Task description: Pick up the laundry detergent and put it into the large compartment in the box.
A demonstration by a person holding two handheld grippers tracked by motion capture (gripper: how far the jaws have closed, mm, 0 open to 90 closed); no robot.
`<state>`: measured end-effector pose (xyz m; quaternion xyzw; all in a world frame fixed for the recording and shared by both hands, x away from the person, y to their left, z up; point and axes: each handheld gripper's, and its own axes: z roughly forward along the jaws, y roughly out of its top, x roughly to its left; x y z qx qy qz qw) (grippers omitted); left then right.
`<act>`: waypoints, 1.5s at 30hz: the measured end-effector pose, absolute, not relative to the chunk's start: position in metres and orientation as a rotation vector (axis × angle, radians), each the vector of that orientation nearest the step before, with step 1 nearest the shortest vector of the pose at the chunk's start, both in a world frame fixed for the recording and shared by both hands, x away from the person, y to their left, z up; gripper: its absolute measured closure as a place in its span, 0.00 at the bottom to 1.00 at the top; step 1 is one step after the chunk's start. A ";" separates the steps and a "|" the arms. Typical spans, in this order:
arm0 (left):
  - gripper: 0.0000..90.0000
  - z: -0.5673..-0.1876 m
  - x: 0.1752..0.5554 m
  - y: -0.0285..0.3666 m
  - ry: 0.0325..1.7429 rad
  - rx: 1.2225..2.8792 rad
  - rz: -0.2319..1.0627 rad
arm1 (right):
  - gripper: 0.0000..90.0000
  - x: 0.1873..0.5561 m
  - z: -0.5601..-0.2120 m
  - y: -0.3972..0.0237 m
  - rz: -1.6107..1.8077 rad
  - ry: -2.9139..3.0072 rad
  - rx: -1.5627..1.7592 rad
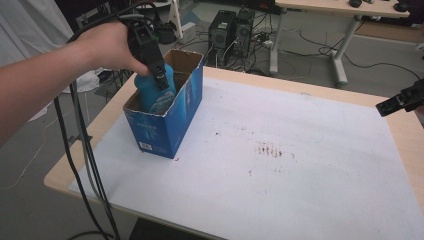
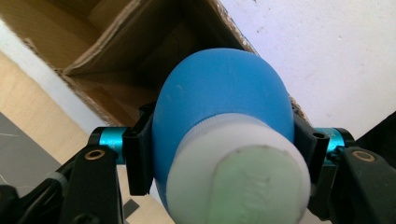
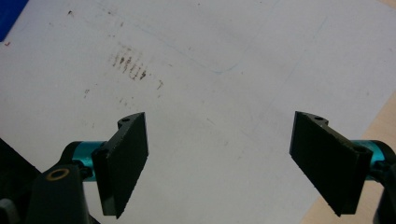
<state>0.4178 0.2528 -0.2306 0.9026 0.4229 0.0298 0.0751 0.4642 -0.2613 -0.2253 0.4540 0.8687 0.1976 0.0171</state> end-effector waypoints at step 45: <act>0.42 -0.279 0.421 0.250 1.104 2.821 0.085 | 0.21 0.463 -0.228 -0.265 0.611 2.697 1.414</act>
